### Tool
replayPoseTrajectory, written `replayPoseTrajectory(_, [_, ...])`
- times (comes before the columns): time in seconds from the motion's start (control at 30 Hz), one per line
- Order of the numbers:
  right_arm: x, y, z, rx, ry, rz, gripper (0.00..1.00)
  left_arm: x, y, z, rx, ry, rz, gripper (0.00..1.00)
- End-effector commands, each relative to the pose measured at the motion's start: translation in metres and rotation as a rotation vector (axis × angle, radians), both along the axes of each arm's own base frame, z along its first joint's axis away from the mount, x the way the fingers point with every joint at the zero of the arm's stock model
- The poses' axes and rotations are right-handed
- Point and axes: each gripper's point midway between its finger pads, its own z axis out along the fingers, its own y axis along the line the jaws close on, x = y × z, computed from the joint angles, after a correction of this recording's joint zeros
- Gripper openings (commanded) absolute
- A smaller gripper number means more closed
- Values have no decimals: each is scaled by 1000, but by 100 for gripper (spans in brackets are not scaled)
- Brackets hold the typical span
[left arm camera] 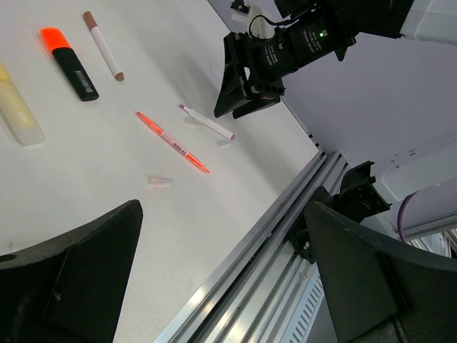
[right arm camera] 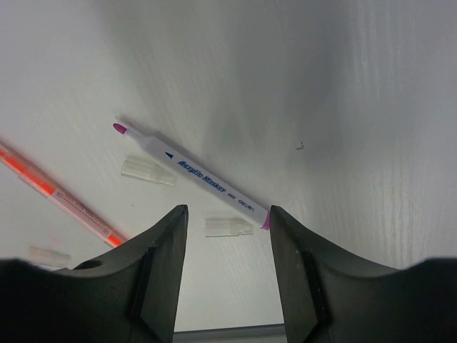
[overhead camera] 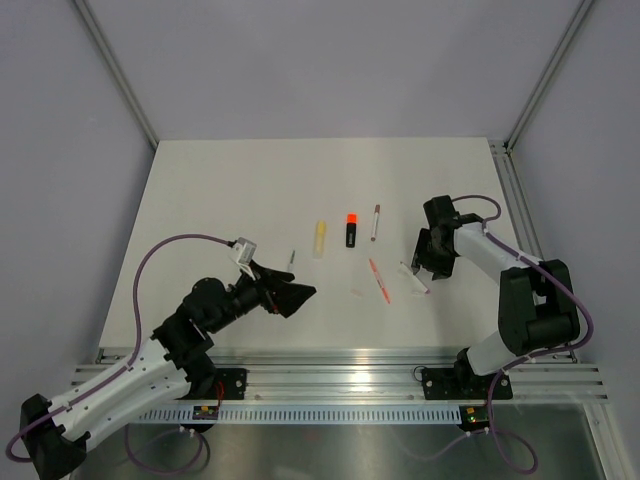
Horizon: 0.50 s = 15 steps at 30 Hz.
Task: Insert the pens into the pen caps
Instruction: Pick up the pen from the center of the board.
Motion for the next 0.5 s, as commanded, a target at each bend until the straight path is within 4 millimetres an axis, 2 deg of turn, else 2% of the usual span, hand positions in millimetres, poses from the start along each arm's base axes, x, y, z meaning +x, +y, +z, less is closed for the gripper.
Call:
replayPoseTrajectory(0.0, [-4, 3, -5, 15, 40, 24, 56, 4, -1, 10, -24, -46, 12, 99])
replayPoseTrajectory(0.33, [4, -7, -19, -61, 101, 17, 52, 7, 2, 8, -12, -44, 32, 99])
replayPoseTrajectory(0.47, [16, -15, -16, -104, 59, -18, 39, 7, 1, 7, -11, -40, 32, 99])
